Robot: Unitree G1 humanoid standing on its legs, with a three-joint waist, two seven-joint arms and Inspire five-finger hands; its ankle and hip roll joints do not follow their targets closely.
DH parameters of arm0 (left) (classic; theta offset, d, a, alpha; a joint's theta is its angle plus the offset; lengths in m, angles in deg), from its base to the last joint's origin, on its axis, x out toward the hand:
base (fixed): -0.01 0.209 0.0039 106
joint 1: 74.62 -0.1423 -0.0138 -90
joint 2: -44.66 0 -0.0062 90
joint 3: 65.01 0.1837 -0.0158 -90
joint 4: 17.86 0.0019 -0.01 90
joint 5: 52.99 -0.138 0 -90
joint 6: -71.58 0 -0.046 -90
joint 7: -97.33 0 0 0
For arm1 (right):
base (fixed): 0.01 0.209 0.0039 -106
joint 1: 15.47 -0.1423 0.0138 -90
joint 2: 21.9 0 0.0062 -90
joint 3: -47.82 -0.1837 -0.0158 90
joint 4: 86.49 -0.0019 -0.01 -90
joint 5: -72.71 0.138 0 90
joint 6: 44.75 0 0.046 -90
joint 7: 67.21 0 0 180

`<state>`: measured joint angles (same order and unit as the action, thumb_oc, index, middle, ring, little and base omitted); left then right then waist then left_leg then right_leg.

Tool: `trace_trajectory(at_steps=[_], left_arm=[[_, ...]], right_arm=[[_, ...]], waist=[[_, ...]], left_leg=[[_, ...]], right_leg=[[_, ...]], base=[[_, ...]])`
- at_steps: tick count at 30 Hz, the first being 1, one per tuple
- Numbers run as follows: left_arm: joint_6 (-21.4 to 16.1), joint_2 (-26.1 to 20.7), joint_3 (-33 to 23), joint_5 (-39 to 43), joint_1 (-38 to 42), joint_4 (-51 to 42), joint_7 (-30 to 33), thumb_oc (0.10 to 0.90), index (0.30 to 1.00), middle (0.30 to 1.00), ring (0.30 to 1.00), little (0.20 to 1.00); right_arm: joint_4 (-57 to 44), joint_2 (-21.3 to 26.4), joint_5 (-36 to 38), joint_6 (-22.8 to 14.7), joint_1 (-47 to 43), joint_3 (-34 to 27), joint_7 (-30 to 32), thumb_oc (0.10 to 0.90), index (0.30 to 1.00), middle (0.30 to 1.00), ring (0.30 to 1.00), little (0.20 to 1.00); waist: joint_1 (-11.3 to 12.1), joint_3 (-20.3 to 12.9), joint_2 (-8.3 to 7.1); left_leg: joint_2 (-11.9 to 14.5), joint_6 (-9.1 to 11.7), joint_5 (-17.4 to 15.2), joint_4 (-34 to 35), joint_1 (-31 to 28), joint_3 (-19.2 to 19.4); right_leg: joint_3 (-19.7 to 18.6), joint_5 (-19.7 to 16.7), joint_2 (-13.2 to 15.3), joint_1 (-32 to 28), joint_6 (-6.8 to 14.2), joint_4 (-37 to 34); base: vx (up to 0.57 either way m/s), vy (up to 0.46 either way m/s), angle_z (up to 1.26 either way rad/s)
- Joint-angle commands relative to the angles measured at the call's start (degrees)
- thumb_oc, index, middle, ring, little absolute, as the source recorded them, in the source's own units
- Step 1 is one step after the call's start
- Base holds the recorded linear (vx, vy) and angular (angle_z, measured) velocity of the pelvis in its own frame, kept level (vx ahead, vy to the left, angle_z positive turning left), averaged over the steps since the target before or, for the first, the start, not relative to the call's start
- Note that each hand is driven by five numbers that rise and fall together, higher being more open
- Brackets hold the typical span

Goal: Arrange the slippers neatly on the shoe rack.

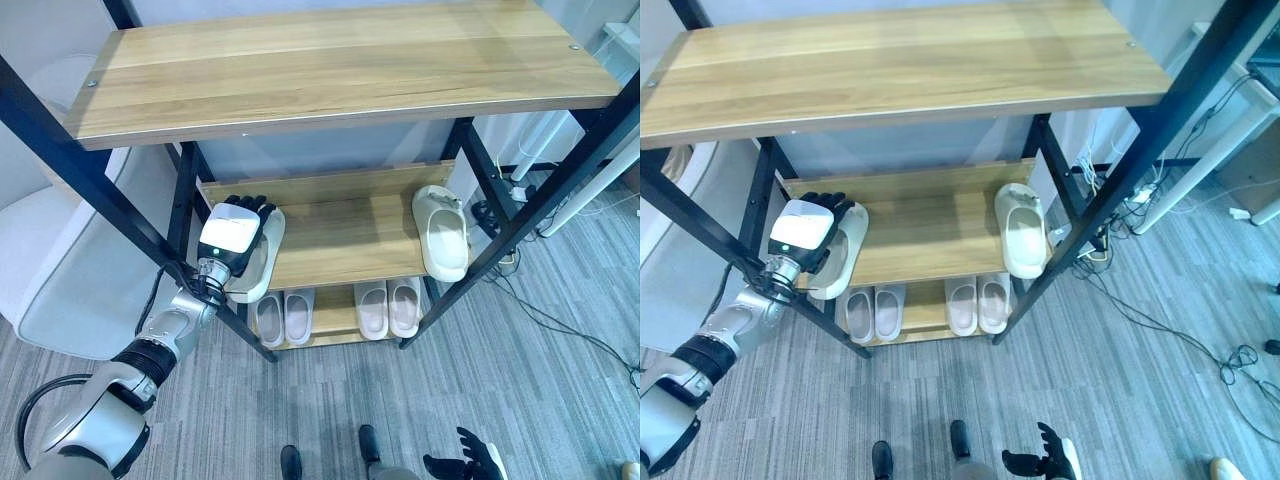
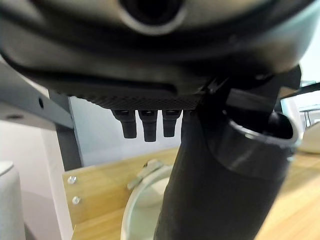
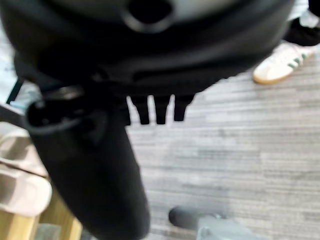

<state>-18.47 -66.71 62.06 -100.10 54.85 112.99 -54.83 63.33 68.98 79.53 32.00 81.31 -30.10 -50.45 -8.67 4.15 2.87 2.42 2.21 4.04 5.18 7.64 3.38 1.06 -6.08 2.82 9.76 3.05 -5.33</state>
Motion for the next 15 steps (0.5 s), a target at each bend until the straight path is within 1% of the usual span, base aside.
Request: trace_trajectory(at_steps=[1,7,12,13,15], left_arm=[[2.7,-0.9,-0.7,-0.3,15.0,5.3,5.7,0.800,0.900,0.900,0.900,0.900],[3.4,1.1,1.1,1.5,20.1,9.7,6.4,0.800,0.900,0.900,0.900,0.900],[4.2,3.7,1.4,3.6,22.3,13.0,7.7,0.800,0.900,0.900,0.900,0.900],[4.2,4.1,1.4,3.9,22.4,13.7,7.7,0.400,0.300,0.300,0.300,0.300],[4.1,5.3,1.3,5.0,22.5,14.6,6.6,0.400,0.300,0.300,0.300,0.300]], right_arm=[[-2.9,3.0,-0.2,-1.8,0.2,0.4,2.7,0.800,0.900,0.900,0.900,0.900],[-2.5,2.6,0.6,-2.1,-0.5,1.3,2.7,0.800,0.900,0.900,0.900,0.900],[-2.7,2.3,0.3,-2.2,-1.0,2.5,3.1,0.800,0.900,0.900,0.900,0.900],[-2.7,2.2,0.3,-2.2,-1.0,2.5,3.1,0.800,0.900,0.900,0.900,0.900],[-2.9,2.2,0.3,-2.1,-1.0,2.6,3.1,0.800,0.900,0.900,0.900,0.900]], waist=[[-0.2,-1.5,-0.50],[-0.7,-1.8,-0.93],[-1.3,-1.6,-1.14],[-1.3,-1.6,-1.13],[-1.4,-1.6,-1.10]], left_leg=[[-2.6,-0.5,-4.4,-0.2,1.7,-0.8],[-2.4,-0.5,-4.3,-0.2,2.7,-0.3],[-2.4,-0.5,-4.3,-0.2,3.2,-0.1],[-2.4,-0.5,-4.3,-0.2,3.2,0.0],[-2.4,-0.5,-4.4,-0.2,3.2,0.3]], right_leg=[[0.1,5.7,0.1,0.8,4.3,0.3],[-0.2,5.5,0.1,1.9,4.3,0.3],[-0.4,5.3,0.1,2.6,4.3,0.3],[-0.5,5.3,0.2,2.6,4.4,0.3],[-0.6,5.2,0.1,2.7,4.3,0.3]], base=[[0.00,0.000,0.00],[0.02,0.006,-0.04],[0.02,-0.001,-0.04],[0.02,-0.004,-0.05],[0.01,-0.004,-0.02]])
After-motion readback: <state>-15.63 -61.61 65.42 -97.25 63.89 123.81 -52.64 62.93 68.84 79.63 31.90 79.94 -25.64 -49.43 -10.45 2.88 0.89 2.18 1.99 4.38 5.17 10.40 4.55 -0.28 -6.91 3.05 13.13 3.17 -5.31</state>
